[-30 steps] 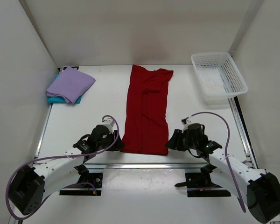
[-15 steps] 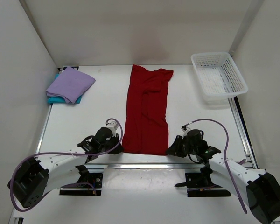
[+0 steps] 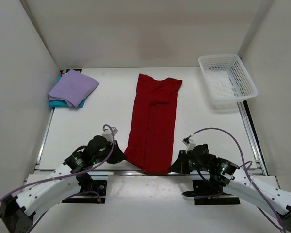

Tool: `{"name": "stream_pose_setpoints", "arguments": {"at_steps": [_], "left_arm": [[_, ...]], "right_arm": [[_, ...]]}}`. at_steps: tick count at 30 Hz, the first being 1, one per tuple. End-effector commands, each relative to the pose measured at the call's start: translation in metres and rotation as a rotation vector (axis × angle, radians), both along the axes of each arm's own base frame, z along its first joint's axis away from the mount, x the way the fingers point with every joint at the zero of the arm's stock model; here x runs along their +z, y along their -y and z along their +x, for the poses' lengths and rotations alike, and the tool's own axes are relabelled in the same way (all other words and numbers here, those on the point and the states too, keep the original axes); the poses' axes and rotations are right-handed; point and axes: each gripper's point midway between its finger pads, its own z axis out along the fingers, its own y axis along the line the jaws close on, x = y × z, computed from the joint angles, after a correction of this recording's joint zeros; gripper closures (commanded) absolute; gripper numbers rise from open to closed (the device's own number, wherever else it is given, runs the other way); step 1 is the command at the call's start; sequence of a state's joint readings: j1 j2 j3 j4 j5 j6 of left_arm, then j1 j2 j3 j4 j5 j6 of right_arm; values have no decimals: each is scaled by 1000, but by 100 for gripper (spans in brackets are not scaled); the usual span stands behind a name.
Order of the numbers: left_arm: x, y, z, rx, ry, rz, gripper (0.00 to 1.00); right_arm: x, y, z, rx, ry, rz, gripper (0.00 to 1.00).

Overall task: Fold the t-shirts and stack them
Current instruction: Grab the bottom of the folded rectangular tshirt with both arms, then fold the folded rectangular tshirt in 1/3 of the way

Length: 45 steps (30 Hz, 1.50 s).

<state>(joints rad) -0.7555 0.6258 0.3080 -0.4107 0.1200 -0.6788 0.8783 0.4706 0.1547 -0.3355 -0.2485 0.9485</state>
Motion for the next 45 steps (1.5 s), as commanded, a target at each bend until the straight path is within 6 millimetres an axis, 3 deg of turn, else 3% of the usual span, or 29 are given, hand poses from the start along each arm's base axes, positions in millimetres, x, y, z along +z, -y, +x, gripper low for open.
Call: {"name": "stream_pose_setpoints", "arguments": {"at_steps": [1,2,4,5,6,10,11,12,13,14,15,16,18,19,20,23,26,28,31,34,37,40,41,43,44,45], "left_arm": [[46,-4,-3,18,5,-59,100],[55,0,-1,3,13,-84,100],[68,2,15,5,40,-94,100],[74,3,27,27,56,-93,100],[78,3,33,24,76,-87,100],[103,8,91,95,142,-129,100],[111,11,111,116,161,-145,100],[102,11,125,142,143,-111,100],[111,14,141,147,182,-109,100],[110,16,158,158,176,-94,100],[96,20,169,164,139,-70,100],[103,22,184,173,164,-77,100],[94,27,214,190,145,-56,100],[89,23,222,205,141,-39,100],[86,23,237,219,136,-24,100],[75,28,267,225,112,-17,100],[68,31,297,235,115,18,100],[51,34,312,248,80,40,100],[40,37,336,252,56,66,100],[22,39,347,248,16,73,94],[20,39,348,246,6,28,72],[50,33,346,292,82,-22,59],[65,31,343,302,115,-39,58],[84,33,334,300,146,-80,58],[88,30,324,298,148,-83,60],[88,37,314,287,148,-90,61]], "right_arm": [[33,3,12,-94,25,-18,100],[49,3,24,-99,75,-12,100],[58,3,42,-71,96,-20,100],[62,9,67,-109,128,-27,100],[70,8,70,-77,131,2,100],[85,36,145,-168,214,-35,100],[82,40,158,-168,216,-57,100],[92,43,172,-181,241,-59,100],[84,44,184,-183,228,-82,100],[85,47,200,-197,229,-92,100],[91,50,212,-213,246,-91,100],[92,51,228,-225,249,-94,100],[74,54,246,-242,205,-123,100],[82,56,259,-248,230,-102,100],[77,56,267,-246,215,-89,100],[79,59,298,-265,222,-84,100],[68,64,320,-282,200,-89,100],[75,67,340,-288,220,-81,100],[53,68,359,-296,166,-109,100],[44,67,373,-295,146,-120,97],[48,68,384,-303,164,-98,85],[63,67,387,-304,187,-91,64],[75,69,389,-311,221,-95,61],[77,73,382,-336,228,-131,60],[92,68,378,-339,265,-124,59],[87,66,371,-346,262,-132,60]]}}
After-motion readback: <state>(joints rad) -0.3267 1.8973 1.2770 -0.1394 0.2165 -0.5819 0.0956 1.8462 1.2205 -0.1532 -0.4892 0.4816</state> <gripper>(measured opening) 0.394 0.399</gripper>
